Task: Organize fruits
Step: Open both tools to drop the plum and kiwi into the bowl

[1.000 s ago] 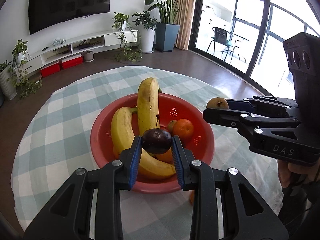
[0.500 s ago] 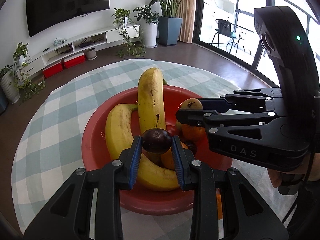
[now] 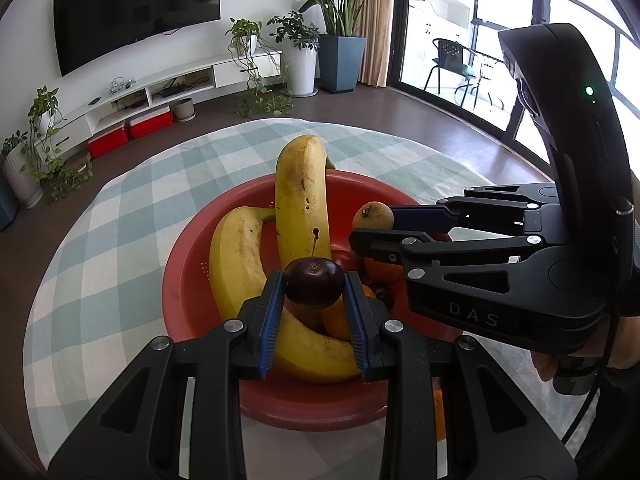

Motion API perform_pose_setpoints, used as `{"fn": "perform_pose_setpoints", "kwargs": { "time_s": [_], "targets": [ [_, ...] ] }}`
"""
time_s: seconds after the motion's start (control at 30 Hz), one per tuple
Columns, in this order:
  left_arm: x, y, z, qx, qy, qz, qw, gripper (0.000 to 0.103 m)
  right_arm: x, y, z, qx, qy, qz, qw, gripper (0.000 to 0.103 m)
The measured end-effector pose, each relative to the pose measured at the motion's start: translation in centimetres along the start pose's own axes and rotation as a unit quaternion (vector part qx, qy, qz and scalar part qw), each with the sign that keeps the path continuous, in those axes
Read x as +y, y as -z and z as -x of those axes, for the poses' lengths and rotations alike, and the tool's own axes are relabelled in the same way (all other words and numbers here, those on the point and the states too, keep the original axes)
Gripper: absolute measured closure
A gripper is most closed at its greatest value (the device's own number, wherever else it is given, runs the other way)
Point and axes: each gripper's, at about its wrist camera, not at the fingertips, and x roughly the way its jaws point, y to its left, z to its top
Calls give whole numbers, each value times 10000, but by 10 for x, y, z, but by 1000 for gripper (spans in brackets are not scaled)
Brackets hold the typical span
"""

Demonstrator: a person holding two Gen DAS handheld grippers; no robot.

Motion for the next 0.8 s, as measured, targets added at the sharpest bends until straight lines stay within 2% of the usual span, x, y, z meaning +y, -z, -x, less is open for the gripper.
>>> {"fn": "perform_pose_setpoints", "kwargs": {
  "time_s": [0.33,0.4,0.47,0.53,0.7,0.8],
  "targets": [
    [-1,3,4,-15,-53,5,10000,73,-2,4,15,-111,-47,-77,9999,71],
    [-2,5,7,-42,-63,1,10000,69,-2,7,24,-192,-57,-99,9998,70],
    [-1,7,11,-94,-101,7,9999,54,-2,12,34,-279,-59,-128,9995,64],
    [0,8,16,-137,-171,50,9997,45,-3,18,46,-386,-84,-179,9991,56],
    [0,15,34,-275,-283,65,9992,33,-9,41,75,-601,-86,-356,9975,40],
    [-5,24,46,-350,-306,32,9989,30,-16,60,86,-667,-64,-555,9962,39]
  ]
}}
